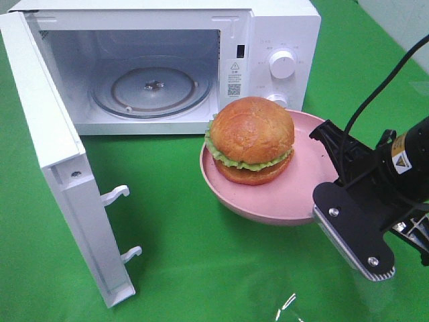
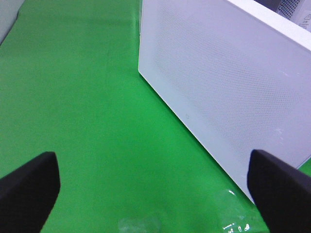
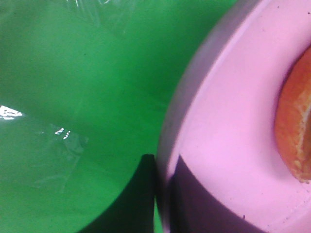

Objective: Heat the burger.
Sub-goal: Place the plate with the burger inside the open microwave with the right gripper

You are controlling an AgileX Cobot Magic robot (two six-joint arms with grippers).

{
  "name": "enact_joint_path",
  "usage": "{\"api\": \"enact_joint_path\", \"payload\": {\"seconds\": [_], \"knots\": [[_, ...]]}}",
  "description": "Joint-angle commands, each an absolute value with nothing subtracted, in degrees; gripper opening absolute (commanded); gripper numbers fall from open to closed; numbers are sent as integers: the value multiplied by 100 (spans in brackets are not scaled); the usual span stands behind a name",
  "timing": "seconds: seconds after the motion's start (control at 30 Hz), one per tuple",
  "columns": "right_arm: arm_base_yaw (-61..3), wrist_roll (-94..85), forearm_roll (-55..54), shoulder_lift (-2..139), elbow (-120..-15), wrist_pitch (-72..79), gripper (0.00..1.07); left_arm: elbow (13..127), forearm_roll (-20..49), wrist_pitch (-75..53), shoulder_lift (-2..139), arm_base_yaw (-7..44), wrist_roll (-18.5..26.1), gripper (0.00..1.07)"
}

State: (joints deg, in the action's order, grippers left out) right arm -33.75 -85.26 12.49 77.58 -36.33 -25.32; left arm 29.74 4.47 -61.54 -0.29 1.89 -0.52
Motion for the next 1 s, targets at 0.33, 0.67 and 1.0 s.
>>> {"api": "enact_joint_path", "payload": {"seconds": [0.33, 0.67, 1.0], "knots": [[-3822, -8256, 1278, 8130, -4337, -2269, 0, 2956, 470, -6113, -120, 183, -46, 96], [-3965, -8222, 1186, 8675, -4813, -2143, 0, 2956, 470, -6113, -120, 183, -46, 96], [-4217, -8222, 1180, 9219, -5369, -2126, 0, 2956, 470, -6113, -120, 183, -46, 96]]}}
